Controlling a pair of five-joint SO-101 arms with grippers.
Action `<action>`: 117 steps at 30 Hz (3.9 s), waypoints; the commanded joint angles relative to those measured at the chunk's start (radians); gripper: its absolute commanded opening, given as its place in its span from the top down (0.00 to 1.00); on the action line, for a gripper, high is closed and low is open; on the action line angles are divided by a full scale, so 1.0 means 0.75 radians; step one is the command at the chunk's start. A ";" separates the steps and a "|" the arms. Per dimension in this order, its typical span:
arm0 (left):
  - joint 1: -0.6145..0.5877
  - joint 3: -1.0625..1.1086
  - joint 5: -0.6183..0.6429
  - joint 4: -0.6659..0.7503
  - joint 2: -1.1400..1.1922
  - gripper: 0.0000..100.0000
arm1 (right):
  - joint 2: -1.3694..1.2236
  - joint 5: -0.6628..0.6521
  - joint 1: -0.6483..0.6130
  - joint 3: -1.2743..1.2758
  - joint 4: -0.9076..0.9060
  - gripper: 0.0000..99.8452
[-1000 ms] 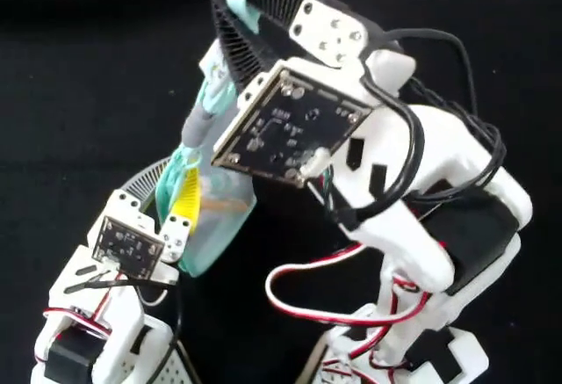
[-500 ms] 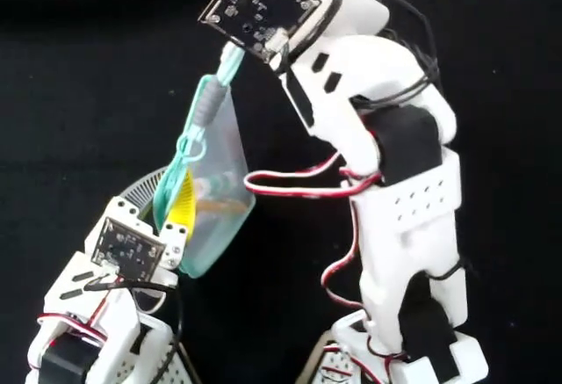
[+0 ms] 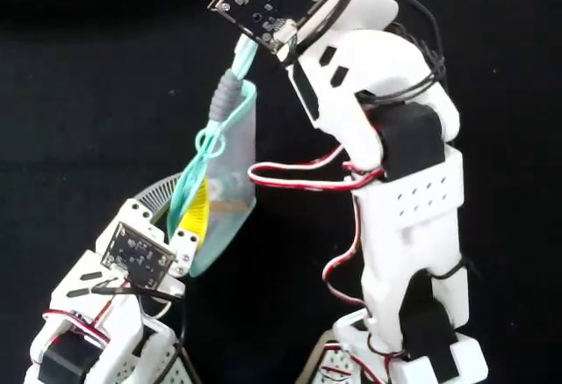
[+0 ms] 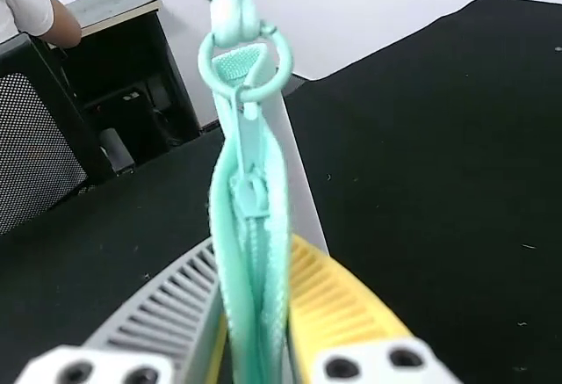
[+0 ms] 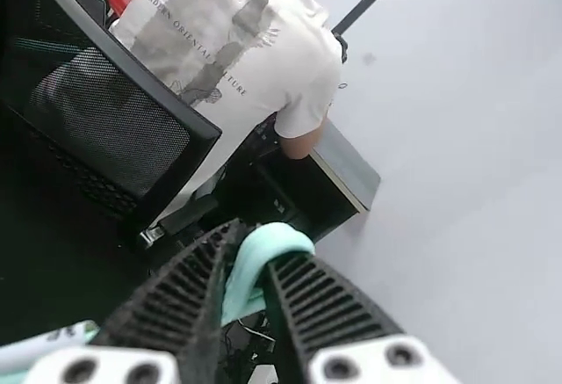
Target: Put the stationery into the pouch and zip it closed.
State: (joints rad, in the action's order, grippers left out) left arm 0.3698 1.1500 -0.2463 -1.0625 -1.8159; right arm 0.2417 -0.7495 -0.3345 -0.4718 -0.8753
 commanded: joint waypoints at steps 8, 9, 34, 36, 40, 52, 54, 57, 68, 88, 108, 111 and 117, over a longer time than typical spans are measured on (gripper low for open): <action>0.009 0.001 0.000 -0.049 -0.002 0.97 | -0.103 0.000 0.223 -0.024 0.200 0.99; 0.009 0.001 0.000 -0.049 -0.002 0.97 | -0.103 0.000 0.227 -0.017 0.200 0.99; -0.105 -0.220 -0.008 0.133 -0.002 0.82 | 0.015 0.002 0.084 -0.009 -0.027 0.99; -0.105 -0.195 -0.008 0.133 0.000 0.82 | 0.019 0.002 0.065 -0.011 -0.057 0.99; -0.103 -0.150 -0.004 0.141 0.000 0.82 | 0.026 0.000 0.014 -0.024 -0.119 0.99; -0.107 0.013 -0.002 0.245 -0.002 0.82 | 0.054 0.000 -0.012 -0.019 -0.123 0.99; -0.107 0.009 -0.002 0.245 -0.002 0.82 | 0.064 0.000 -0.010 -0.021 -0.121 0.99; -0.107 0.003 -0.002 0.209 -0.002 0.82 | 0.069 0.000 -0.008 -0.024 -0.123 0.99; -0.107 -0.073 0.000 0.207 -0.002 0.97 | 0.060 0.000 -0.008 -0.011 -0.127 0.99; -0.107 -0.083 0.000 0.086 -0.002 0.97 | -0.132 -0.002 0.223 0.069 0.248 0.99; -0.107 -0.081 -0.006 0.084 -0.004 0.97 | -0.249 0.000 0.313 0.071 0.227 0.99; -0.107 -0.075 -0.008 0.086 -0.004 0.97 | -0.150 0.000 0.305 0.071 0.020 0.99; -0.107 -0.079 -0.002 0.086 -0.004 0.97 | -0.019 0.000 0.268 0.120 -0.070 0.99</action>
State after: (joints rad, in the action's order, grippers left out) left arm 0.3023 1.1377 -0.2432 -0.9981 -1.8190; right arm 0.1726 -0.7495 -0.1580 -0.3859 -0.9321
